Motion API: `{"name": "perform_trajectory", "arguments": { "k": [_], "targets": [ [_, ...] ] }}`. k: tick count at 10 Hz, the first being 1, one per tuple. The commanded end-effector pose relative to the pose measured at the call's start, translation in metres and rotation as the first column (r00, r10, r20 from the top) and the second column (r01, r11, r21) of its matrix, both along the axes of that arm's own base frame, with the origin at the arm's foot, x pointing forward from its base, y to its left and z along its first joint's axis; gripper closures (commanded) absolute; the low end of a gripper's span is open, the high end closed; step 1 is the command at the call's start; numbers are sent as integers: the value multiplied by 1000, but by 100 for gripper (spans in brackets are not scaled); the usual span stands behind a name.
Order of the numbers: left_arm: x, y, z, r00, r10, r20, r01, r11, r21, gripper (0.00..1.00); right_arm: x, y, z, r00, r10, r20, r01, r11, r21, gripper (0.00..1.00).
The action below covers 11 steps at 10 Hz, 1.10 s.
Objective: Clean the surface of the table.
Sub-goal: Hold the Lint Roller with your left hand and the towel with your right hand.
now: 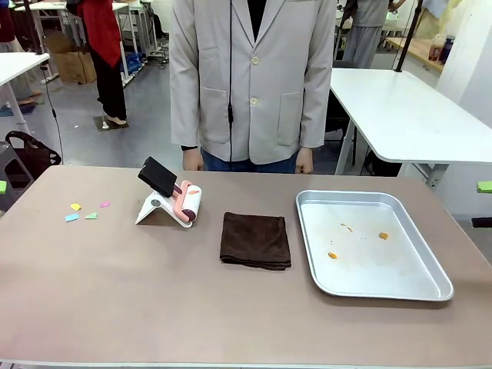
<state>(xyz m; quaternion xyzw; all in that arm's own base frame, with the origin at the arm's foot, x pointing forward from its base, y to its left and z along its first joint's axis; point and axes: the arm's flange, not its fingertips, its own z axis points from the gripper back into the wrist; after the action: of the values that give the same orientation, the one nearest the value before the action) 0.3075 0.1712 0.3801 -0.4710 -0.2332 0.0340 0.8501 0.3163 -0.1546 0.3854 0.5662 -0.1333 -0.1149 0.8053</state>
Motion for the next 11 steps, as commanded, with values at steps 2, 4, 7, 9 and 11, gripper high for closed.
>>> {"name": "perform_trajectory", "arguments": {
  "k": [2, 4, 7, 9, 11],
  "targets": [
    [0, 0, 0, 1000, 0, 0, 0, 1000, 0, 0, 0, 0, 0, 1000, 0, 0, 0, 1000, 0, 0],
    [0, 0, 0, 1000, 0, 0, 0, 1000, 0, 0, 0, 0, 0, 1000, 0, 0, 0, 1000, 0, 0],
    [1, -2, -1, 999, 10, -35, -10, 1000, 9, 0, 5, -2, -3, 1000, 0, -18, -1, 1000, -9, 0],
    [9, -30, 26, 1000, -2, -30, 3, 998, 57, 0, -2, 27, 19, 995, -94, 14, 95, 986, -140, 0],
    [30, -71, 60, 998, -49, -36, 53, 990, 133, 0, -4, 92, 57, 990, -105, 99, 133, 931, -339, 0]
  ]
}}
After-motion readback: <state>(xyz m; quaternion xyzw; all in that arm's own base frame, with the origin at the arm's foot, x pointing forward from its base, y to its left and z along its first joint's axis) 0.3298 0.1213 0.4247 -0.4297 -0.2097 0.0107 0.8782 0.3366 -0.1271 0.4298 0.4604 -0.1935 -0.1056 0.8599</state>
